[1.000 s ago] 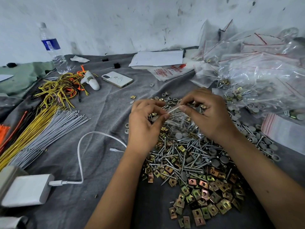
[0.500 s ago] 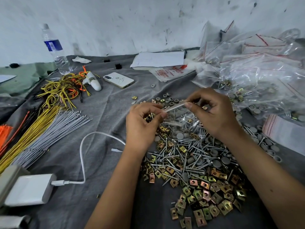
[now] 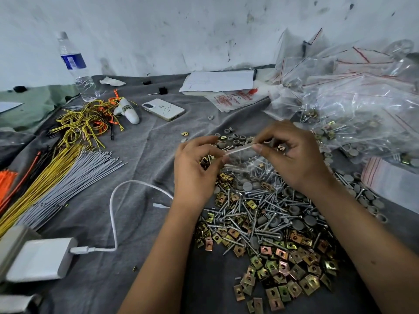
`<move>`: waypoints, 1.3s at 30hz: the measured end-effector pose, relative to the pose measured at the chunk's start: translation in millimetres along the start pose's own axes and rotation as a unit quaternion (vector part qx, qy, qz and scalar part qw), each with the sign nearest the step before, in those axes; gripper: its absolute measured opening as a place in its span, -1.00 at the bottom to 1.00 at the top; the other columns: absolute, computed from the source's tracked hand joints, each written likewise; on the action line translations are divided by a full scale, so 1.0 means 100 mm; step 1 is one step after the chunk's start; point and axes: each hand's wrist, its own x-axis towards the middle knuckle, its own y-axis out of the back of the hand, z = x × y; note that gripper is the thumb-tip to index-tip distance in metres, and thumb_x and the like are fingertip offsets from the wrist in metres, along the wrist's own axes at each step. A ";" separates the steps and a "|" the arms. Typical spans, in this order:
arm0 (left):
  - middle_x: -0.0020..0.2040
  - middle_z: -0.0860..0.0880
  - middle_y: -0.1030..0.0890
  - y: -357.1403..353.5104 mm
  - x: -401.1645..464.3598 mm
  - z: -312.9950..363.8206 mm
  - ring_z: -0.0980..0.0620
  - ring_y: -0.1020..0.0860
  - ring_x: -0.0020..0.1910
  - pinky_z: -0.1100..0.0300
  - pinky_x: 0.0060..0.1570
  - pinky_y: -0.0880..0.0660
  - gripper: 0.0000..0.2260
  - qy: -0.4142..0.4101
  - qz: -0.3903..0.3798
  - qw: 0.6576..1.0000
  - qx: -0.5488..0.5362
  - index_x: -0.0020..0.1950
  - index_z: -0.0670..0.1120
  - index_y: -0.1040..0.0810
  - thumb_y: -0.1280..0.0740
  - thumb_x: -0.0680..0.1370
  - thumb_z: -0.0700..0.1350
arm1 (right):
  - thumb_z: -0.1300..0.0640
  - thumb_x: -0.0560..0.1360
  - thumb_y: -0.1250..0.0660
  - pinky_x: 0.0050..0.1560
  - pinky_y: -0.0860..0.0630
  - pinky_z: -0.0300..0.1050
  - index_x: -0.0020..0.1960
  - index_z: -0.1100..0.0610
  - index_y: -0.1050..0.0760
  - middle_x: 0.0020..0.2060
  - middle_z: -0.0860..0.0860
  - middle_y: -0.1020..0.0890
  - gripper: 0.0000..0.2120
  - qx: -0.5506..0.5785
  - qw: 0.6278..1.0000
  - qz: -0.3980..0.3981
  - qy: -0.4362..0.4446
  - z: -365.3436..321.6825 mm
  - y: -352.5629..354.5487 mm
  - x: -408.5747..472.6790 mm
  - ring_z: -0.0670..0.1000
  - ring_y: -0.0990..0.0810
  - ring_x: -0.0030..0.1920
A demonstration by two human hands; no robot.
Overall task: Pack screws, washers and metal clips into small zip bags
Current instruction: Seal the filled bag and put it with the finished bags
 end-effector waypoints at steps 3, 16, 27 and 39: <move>0.16 0.16 -0.69 -0.01 0.00 0.00 0.09 -0.48 0.24 0.09 0.31 -0.37 -0.91 -0.017 -0.003 1.000 0.002 -0.18 -0.04 -0.72 -0.58 0.46 -0.20 | 0.26 0.46 -0.53 -0.10 -0.45 -0.30 -0.07 0.12 -0.66 -0.18 -0.18 -0.60 -0.90 -0.006 1.000 -0.006 0.002 -0.02 0.00 0.00 -0.17 -0.55 -0.14; 0.09 0.14 -0.70 -0.01 -0.03 0.06 0.05 -0.52 0.21 0.29 0.24 -0.34 -0.90 -0.092 -0.023 0.995 0.010 -0.19 -0.11 -0.68 -0.57 0.47 -0.22 | 0.13 0.44 -0.56 0.01 -0.57 0.08 -0.05 0.10 -0.72 -0.14 -0.08 -0.69 -0.89 -0.026 0.998 -0.051 0.032 -0.07 -0.05 -0.01 -0.04 -0.63 -0.03; 0.08 0.08 -0.72 -0.05 -0.06 0.03 0.07 -0.67 0.12 -0.09 0.14 -0.63 -0.74 0.021 -0.018 0.994 -0.102 0.15 -0.04 -0.65 -0.56 0.50 -0.18 | 0.27 0.42 -0.56 -0.09 -0.55 0.03 -0.14 0.23 -0.67 -0.22 0.02 -0.64 -0.92 -0.001 0.999 -0.010 0.043 -0.12 -0.07 -0.01 0.06 -0.59 -0.12; -0.24 -0.07 -0.72 -0.11 -0.12 0.03 0.01 -0.67 -0.28 0.20 -0.28 -0.61 -0.91 0.087 -0.137 0.956 -0.243 -0.07 -0.10 -0.68 -0.44 0.59 -0.27 | 0.14 0.49 -0.52 -0.19 -0.61 -0.25 -0.14 -0.11 -0.70 -0.23 -0.09 -0.72 -0.86 0.259 0.952 0.130 -0.097 -0.07 0.00 0.01 -0.13 -0.67 -0.20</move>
